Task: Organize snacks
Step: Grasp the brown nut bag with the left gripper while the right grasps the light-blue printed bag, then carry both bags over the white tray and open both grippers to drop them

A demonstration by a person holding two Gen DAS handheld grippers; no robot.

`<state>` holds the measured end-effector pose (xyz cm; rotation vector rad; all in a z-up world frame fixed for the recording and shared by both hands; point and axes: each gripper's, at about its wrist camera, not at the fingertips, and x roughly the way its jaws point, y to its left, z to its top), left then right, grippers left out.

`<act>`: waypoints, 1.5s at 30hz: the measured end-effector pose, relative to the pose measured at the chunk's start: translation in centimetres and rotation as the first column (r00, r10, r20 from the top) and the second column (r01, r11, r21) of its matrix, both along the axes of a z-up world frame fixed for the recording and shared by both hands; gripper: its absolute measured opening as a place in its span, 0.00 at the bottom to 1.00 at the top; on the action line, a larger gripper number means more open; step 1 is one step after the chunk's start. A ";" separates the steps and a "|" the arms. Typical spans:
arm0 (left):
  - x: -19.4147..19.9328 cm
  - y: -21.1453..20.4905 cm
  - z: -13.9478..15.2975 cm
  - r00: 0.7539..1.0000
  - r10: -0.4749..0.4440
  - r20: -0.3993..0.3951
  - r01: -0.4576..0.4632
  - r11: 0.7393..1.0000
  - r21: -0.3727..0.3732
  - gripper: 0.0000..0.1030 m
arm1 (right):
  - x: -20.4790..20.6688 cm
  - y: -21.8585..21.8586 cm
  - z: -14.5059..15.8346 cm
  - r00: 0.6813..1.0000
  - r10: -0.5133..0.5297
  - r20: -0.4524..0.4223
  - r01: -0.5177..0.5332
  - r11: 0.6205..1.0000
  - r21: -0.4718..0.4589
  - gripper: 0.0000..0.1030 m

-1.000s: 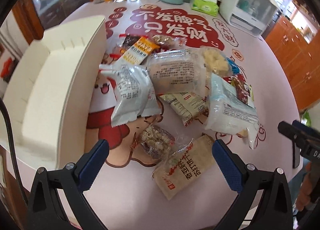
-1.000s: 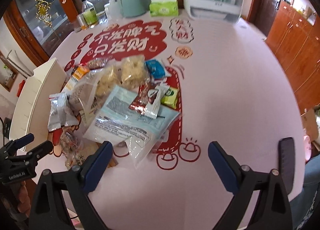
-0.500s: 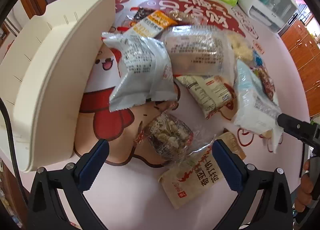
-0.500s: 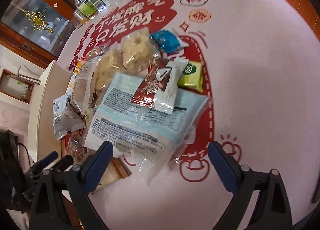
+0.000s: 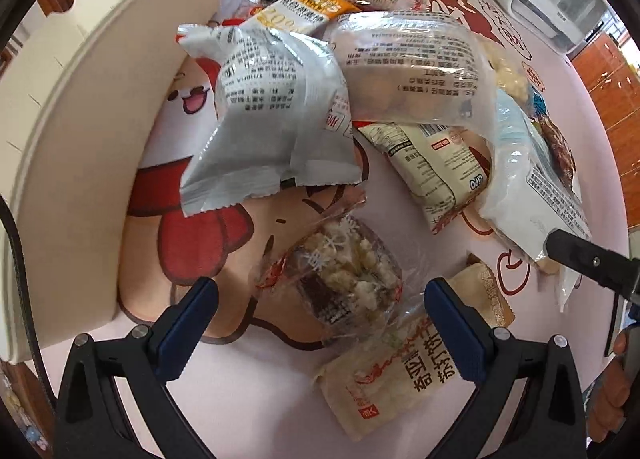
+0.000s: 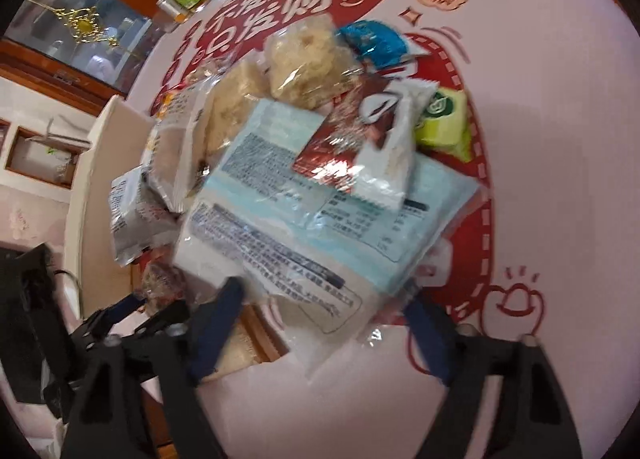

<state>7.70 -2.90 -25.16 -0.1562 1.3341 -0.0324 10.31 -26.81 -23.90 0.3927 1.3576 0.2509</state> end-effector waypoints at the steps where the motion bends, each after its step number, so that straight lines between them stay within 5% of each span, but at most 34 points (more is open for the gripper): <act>1: 0.2 0.1 -0.1 1.000 0.006 -0.002 -0.006 1.000 -0.005 0.99 | -0.1 0.0 0.1 1.000 0.001 0.009 -0.001 1.000 -0.006 0.65; 4: 0.5 0.0 -0.3 1.000 -0.001 0.002 0.001 1.000 0.016 0.99 | -0.3 0.2 0.4 0.999 0.019 0.029 -0.019 1.000 0.000 0.45; 7: 0.6 -0.5 -0.3 1.000 -0.029 0.011 0.028 0.999 0.033 0.98 | -0.7 0.8 0.7 0.997 0.052 0.053 -0.050 0.998 -0.043 0.37; 9: 0.8 -1.0 0.0 0.998 -0.047 0.034 0.046 0.998 0.041 0.85 | -1.0 1.0 0.9 0.996 0.066 0.060 -0.062 0.996 -0.063 0.35; 10: 0.8 -1.2 0.3 0.997 -0.064 0.049 0.061 0.996 0.059 0.66 | -1.2 1.1 1.1 0.995 0.072 0.062 -0.068 0.995 -0.070 0.33; 14: 1.6 -2.0 1.2 0.993 -0.087 0.077 0.082 0.994 0.066 0.46 | -2.1 1.3 1.9 0.993 0.089 0.083 -0.082 0.993 -0.083 0.31; 23: 1.2 -2.1 6.2 0.983 -0.101 0.151 0.093 0.994 0.057 0.45 | -3.9 1.9 5.9 0.976 0.123 0.180 -0.106 0.989 -0.100 0.28; 34: -2.2 1.4 16.9 0.922 -0.093 0.375 0.072 0.995 0.069 0.45 | -6.3 5.1 13.4 0.910 0.168 0.380 -0.146 0.986 -0.085 0.23; 39: -3.4 5.9 20.3 0.893 -0.055 0.447 0.026 0.997 0.070 0.45 | -6.7 7.4 17.4 0.862 0.179 0.474 -0.161 0.984 -0.079 0.22; 45: -3.2 13.0 23.6 0.869 -0.004 0.496 -0.032 0.997 0.065 0.46 | -7.4 12.0 23.4 0.768 0.195 0.610 -0.165 0.981 -0.106 0.22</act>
